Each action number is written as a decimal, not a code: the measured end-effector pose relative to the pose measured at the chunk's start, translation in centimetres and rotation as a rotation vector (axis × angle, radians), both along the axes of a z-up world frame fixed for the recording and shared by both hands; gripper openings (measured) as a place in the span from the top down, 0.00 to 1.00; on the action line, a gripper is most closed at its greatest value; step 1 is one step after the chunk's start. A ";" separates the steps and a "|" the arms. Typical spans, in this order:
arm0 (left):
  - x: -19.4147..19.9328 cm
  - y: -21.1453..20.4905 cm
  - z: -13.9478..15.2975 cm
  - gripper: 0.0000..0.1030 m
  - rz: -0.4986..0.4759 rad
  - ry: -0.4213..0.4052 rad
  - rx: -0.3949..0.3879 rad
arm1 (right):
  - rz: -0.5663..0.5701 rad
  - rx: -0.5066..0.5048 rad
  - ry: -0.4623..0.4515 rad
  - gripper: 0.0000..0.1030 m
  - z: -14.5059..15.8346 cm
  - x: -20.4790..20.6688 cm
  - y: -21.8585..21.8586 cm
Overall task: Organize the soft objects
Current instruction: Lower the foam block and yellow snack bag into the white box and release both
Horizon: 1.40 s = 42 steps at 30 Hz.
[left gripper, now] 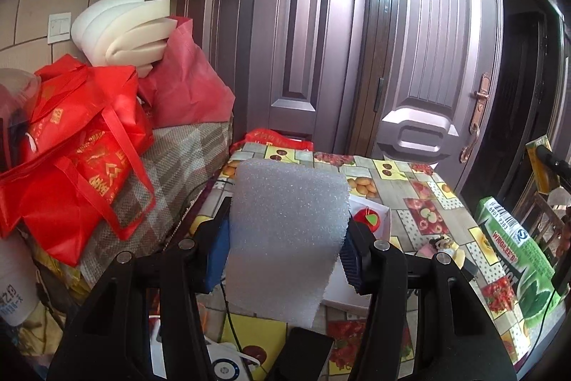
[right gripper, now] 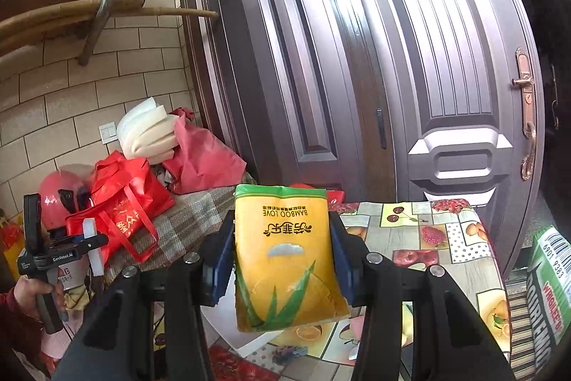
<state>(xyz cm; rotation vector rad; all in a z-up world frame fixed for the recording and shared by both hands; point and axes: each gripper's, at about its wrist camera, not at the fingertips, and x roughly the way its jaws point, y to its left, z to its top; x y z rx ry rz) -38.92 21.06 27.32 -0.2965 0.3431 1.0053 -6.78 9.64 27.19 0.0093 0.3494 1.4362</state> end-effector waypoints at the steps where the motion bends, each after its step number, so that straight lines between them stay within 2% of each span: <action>1: -0.2 0.4 1.3 0.48 -0.006 -0.007 0.027 | -0.011 0.021 -0.007 0.53 0.8 -0.2 0.0; 6: -0.4 1.1 7.9 0.48 -0.064 -0.068 0.186 | -0.082 0.167 -0.059 0.53 5.7 -1.4 -0.2; 10: 0.6 1.7 9.3 0.48 -0.106 -0.107 0.210 | -0.129 0.233 -0.026 0.53 6.8 -1.9 -0.4; 16: 2.6 2.3 8.1 0.48 -0.179 -0.134 0.165 | -0.124 0.247 0.035 0.53 6.5 -2.5 0.5; 21: 3.0 3.2 7.5 0.48 -0.192 -0.125 0.147 | -0.118 0.235 0.026 0.53 6.4 -3.1 1.5; 27: 3.9 5.8 4.8 0.48 -0.199 -0.109 0.071 | -0.134 0.181 0.083 0.53 4.6 -2.7 3.2; 35: 5.7 8.8 2.7 0.48 -0.222 -0.094 0.021 | -0.148 0.115 0.091 0.53 3.3 -2.5 5.6; 38: 7.6 10.7 0.8 0.48 -0.240 -0.054 -0.023 | -0.124 0.045 0.108 0.53 1.4 -2.6 7.6; 42: 11.0 13.7 -3.3 0.48 -0.267 -0.006 -0.143 | -0.067 -0.150 0.165 0.53 -4.5 -3.0 11.7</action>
